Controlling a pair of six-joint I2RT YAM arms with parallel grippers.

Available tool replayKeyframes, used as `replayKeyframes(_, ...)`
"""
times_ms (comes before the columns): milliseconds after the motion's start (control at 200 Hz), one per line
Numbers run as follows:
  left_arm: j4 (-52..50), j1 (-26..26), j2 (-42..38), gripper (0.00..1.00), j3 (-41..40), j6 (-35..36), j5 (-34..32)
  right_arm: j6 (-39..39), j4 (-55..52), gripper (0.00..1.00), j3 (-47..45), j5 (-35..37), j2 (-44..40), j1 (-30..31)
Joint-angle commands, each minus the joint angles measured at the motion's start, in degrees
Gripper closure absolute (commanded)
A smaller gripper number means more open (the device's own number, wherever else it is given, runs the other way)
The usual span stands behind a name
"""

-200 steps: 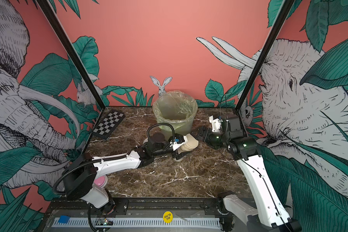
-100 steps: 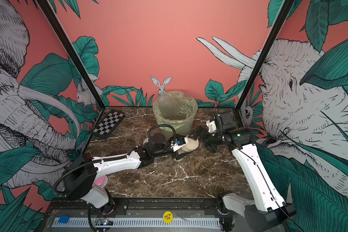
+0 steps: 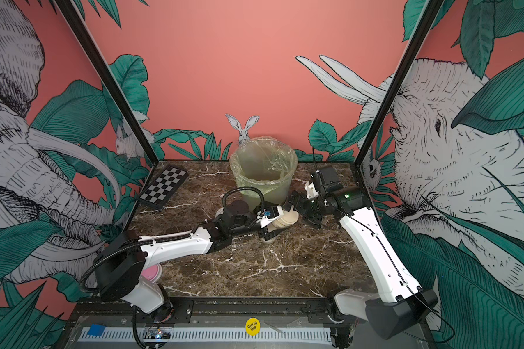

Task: Empty moldy rice from jars
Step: Unscrew the lid from the jar.

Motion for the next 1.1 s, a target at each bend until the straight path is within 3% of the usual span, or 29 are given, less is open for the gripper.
replayKeyframes(0,4.14,-0.29,-2.51,1.0,0.02,0.52,1.21,-1.13,1.15,0.03,2.01,-0.86,0.62,1.4)
replayKeyframes(195,4.7,-0.3,-2.7,1.0,-0.27,0.1,1.82,1.44,6.4,0.05,-0.08,-4.26,0.67,2.28)
replayKeyframes(580,5.7,-0.29,-3.74,1.0,-1.06,-0.58,1.53,-2.92,-0.46,0.04,0.38,-0.17,1.58,4.32)
replayKeyframes(1095,5.79,1.27,-4.89,1.0,-0.51,-3.55,2.48,-8.95,-2.95,0.07,-3.76,-0.5,0.83,4.45)
